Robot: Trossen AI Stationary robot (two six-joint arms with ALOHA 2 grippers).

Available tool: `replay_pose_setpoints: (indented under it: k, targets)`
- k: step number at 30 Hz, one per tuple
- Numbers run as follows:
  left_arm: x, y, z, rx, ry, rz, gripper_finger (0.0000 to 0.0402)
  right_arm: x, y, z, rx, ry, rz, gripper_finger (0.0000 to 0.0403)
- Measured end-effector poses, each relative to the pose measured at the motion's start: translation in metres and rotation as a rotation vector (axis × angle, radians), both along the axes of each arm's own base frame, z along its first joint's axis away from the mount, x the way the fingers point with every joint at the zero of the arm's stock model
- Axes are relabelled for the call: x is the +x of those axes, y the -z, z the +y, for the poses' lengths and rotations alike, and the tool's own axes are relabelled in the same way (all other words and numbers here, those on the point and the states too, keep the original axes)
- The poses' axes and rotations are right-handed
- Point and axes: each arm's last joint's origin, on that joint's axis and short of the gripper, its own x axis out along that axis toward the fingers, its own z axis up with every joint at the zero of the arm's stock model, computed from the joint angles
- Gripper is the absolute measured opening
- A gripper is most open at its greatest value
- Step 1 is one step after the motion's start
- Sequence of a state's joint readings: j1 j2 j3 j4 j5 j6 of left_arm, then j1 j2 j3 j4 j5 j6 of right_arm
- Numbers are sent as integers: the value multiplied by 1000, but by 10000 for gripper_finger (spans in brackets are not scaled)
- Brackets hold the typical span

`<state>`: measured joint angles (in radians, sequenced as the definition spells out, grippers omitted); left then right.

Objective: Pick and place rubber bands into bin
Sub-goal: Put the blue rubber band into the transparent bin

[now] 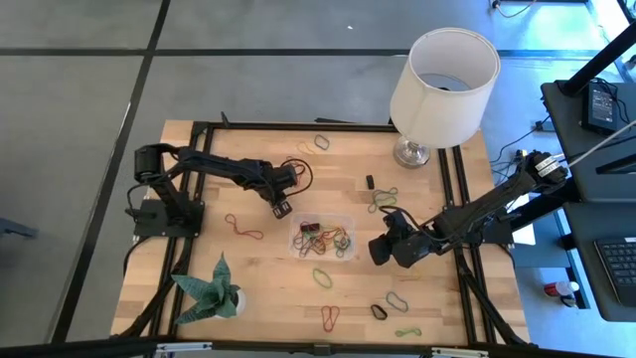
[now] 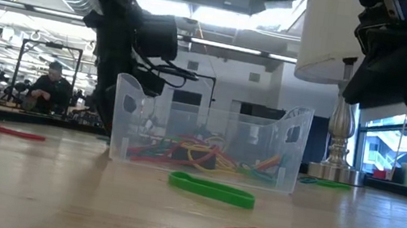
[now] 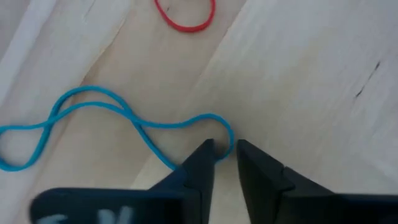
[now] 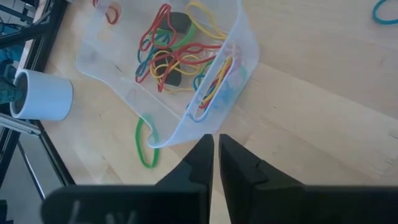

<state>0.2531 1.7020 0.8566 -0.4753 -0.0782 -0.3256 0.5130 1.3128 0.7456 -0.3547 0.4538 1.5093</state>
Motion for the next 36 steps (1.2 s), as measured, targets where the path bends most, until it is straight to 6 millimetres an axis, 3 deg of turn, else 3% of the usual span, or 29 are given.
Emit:
replay_pose_setpoints:
  k: [4, 12, 18, 28, 36]
  targets:
    - [0, -1, -2, 31, 11, 8, 9, 0, 0, 0, 0, 0, 0, 30]
    - [-10, -17, -14, 18, 52, 89, 2, 0, 0, 0, -18, -17, 7, 30]
    - [-10, -62, -30, 78, 94, 28, 2, 0, -1, -1, -60, -11, -11, 30]
    - [-7, -147, -68, 211, 220, -235, 2, 1, -1, -1, -63, -8, -16, 30]
    - [5, -187, -114, 274, 334, -381, 2, 1, -1, -1, -66, -11, -15, 30]
